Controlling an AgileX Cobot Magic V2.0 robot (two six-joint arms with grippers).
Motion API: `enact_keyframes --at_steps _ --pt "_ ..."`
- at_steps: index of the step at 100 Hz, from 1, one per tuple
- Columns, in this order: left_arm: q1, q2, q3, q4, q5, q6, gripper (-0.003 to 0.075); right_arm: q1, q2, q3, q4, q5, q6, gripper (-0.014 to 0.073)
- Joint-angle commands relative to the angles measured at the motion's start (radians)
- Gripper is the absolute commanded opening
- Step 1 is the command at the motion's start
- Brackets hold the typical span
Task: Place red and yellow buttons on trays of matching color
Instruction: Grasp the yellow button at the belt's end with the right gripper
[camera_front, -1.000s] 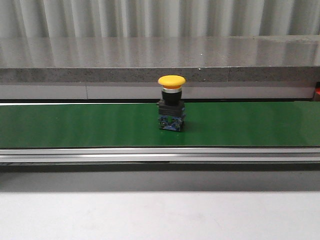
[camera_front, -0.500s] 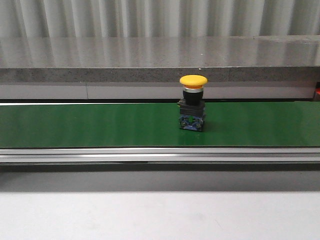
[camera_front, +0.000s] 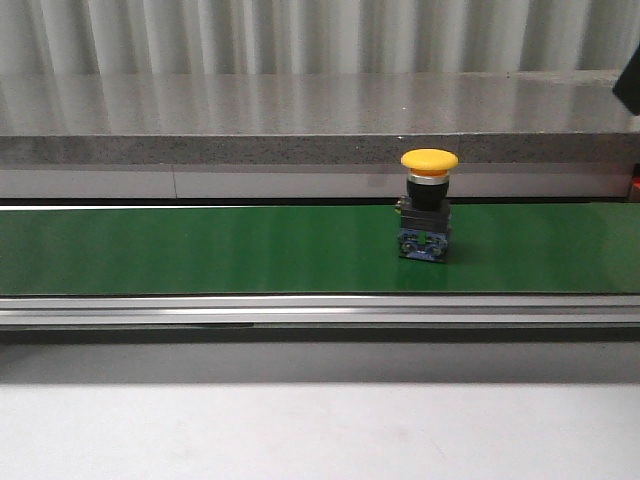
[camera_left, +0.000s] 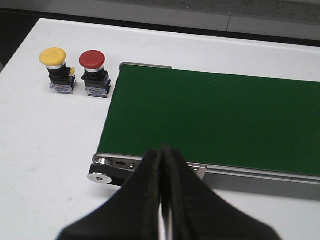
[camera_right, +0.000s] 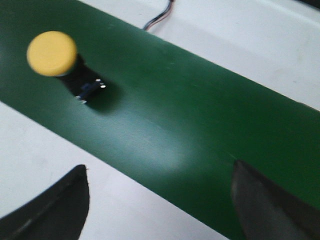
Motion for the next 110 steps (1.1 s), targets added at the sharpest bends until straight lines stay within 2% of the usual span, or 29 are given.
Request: enact_keyframes --at_steps 1,37,68,75,87,92,110 --pt "-0.01 0.002 -0.027 0.002 -0.065 -0.001 -0.002 0.056 0.001 -0.022 0.022 -0.039 -0.028 0.0582" --pt "-0.01 0.002 -0.027 -0.002 -0.065 -0.001 -0.002 0.207 0.157 -0.022 0.022 -0.195 -0.028 0.0582" --pt "-0.01 0.002 -0.027 -0.002 -0.065 -0.001 -0.002 0.224 0.259 -0.024 0.022 -0.358 -0.028 0.057" --pt "-0.01 0.002 -0.027 -0.002 -0.065 -0.001 -0.002 0.224 0.275 -0.024 0.024 -0.373 -0.028 0.0502" --pt "-0.01 0.002 -0.027 -0.002 -0.065 -0.001 -0.002 0.224 0.279 -0.024 0.035 -0.376 -0.024 0.028" --pt "-0.01 0.002 -0.027 -0.002 -0.065 -0.001 -0.002 0.224 0.279 -0.024 0.041 -0.378 -0.01 0.0213" --pt "-0.01 0.002 -0.027 -0.002 -0.065 -0.001 -0.002 0.215 0.262 -0.025 0.041 -0.38 0.056 0.0196"
